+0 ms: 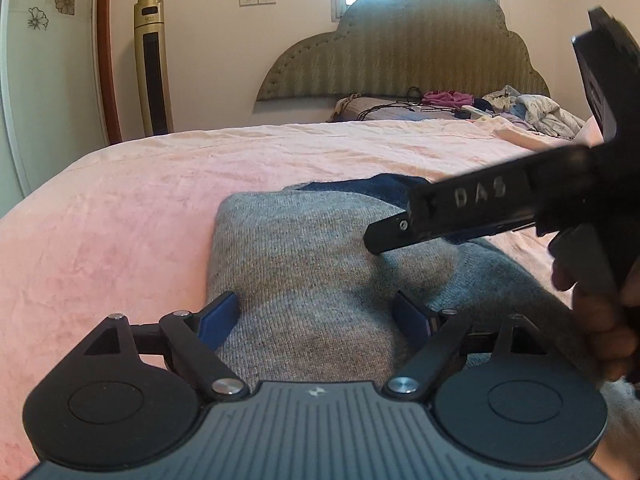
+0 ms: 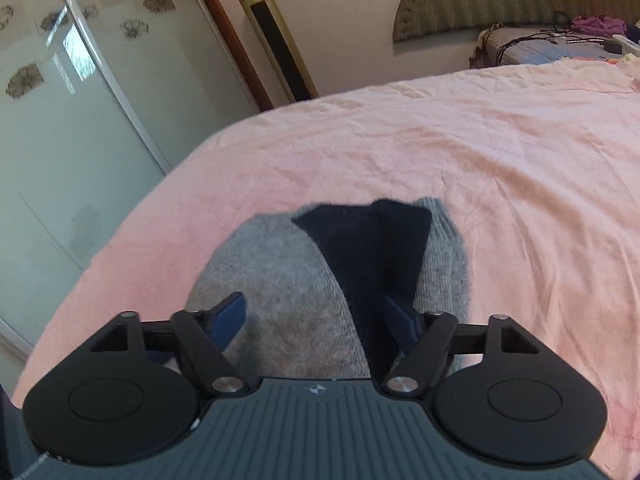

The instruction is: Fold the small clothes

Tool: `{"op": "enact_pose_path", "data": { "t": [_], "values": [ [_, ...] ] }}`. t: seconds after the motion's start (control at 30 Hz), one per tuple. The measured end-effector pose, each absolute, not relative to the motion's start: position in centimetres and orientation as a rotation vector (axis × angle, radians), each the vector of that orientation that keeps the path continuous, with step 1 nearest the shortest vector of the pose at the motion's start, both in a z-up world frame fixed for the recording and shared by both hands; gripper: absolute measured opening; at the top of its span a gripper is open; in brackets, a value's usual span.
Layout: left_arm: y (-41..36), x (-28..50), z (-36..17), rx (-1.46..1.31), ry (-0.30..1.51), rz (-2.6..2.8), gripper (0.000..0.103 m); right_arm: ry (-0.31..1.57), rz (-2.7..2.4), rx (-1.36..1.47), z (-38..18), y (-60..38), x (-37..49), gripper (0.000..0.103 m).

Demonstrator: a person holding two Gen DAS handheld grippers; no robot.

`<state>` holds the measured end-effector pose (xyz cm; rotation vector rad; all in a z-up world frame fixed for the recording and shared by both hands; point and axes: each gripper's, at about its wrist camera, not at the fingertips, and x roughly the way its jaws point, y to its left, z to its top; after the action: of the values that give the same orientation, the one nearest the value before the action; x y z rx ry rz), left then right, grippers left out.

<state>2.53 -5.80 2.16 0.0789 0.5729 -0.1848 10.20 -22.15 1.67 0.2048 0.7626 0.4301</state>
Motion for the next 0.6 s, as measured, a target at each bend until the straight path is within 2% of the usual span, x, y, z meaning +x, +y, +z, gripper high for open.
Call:
{"op": "enact_pose_path", "data": {
  "t": [0.23,0.3,0.37,0.5,0.57,0.6],
  "values": [
    [-5.6,2.5,2.1,0.061,0.575,-0.176,0.087,0.724,0.364,0.141,3.3,-21.4,8.2,0.072],
    [-5.5,2.3,2.2,0.052,0.566,-0.168,0.088,0.671,0.344,0.162,3.8,-22.5,5.8,0.080],
    [-4.7,1.4,2.7,0.013,0.550,-0.145,0.088,0.629,0.314,0.188,3.8,-23.7,3.4,0.094],
    [-2.1,-2.5,4.3,-0.109,0.566,-0.161,0.088,0.634,0.294,0.229,3.2,-26.1,-0.9,0.096],
    [-1.7,-4.8,4.7,-0.100,0.557,-0.149,0.088,0.640,0.259,0.233,2.4,-26.9,-3.1,0.103],
    [-1.7,-5.7,4.7,-0.092,0.561,-0.142,0.088,0.643,0.237,0.216,2.0,-27.0,-3.9,0.103]
  ]
}}
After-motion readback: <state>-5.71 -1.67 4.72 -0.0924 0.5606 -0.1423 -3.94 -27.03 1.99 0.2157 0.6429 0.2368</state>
